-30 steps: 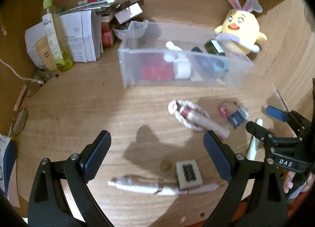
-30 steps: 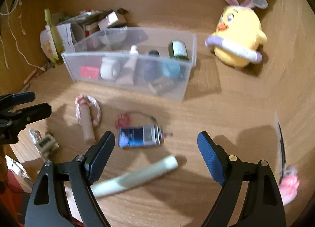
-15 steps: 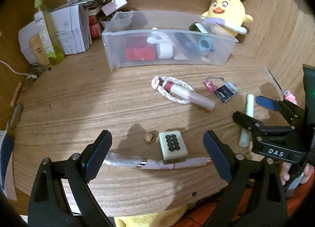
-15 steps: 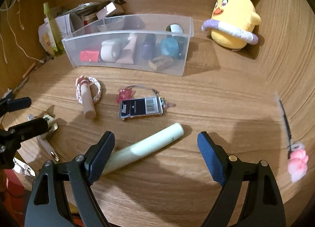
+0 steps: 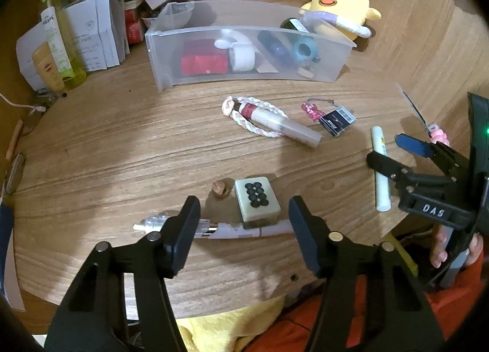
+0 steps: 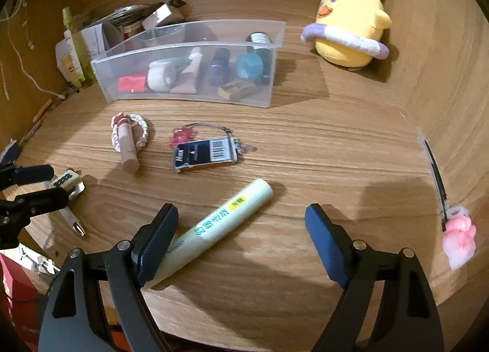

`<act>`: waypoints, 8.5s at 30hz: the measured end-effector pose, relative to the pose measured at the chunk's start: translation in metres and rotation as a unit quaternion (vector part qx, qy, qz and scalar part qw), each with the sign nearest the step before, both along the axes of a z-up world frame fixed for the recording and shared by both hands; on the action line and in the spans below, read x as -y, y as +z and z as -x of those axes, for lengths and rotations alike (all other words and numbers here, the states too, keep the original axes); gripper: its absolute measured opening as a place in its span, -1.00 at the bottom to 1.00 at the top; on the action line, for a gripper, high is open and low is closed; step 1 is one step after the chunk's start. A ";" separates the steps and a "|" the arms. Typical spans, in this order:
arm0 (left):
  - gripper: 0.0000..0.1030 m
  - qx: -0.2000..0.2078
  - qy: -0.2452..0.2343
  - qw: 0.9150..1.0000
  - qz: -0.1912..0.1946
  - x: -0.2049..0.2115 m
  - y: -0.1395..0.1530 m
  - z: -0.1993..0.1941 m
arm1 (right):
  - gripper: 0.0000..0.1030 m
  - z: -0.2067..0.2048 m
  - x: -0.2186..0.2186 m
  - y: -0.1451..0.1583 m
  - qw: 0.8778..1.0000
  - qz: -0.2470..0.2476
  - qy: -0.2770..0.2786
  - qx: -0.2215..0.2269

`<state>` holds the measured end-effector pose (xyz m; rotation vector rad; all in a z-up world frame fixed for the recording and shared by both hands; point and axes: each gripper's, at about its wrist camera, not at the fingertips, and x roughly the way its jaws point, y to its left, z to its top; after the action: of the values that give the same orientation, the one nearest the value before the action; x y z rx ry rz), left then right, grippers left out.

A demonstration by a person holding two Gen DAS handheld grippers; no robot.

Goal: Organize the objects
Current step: 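Grasp the white dotted block with the left gripper while the right grasps the white-green marker, then carry the white block and marker over the clear box, then lower the block and marker into the box and open both grippers, then grasp the small brown bead with the left gripper while the right grasps the blue card, then carry the brown bead and blue card over the clear box, then lower the bead and card into the box and open both grippers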

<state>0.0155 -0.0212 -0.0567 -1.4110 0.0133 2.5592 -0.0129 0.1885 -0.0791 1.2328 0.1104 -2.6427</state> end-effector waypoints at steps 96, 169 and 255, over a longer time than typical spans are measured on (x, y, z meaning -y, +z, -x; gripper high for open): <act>-0.52 -0.085 0.074 0.990 -0.082 0.031 0.050 0.180 | -0.73 0.134 0.054 0.071 0.989 -0.068 0.054 -0.121; 0.05 -0.005 0.007 0.999 -0.031 0.044 -0.006 0.031 | 0.32 0.038 0.039 0.003 0.997 0.012 0.066 0.029; -0.81 -0.113 0.040 0.992 -0.046 0.004 0.057 0.158 | -0.12 0.135 0.053 0.074 0.990 0.034 0.092 -0.105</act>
<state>-0.1429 -0.0248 0.0005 -1.1058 -0.1252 2.7326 -0.1480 0.1352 -0.0048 0.8762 0.1602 -2.5825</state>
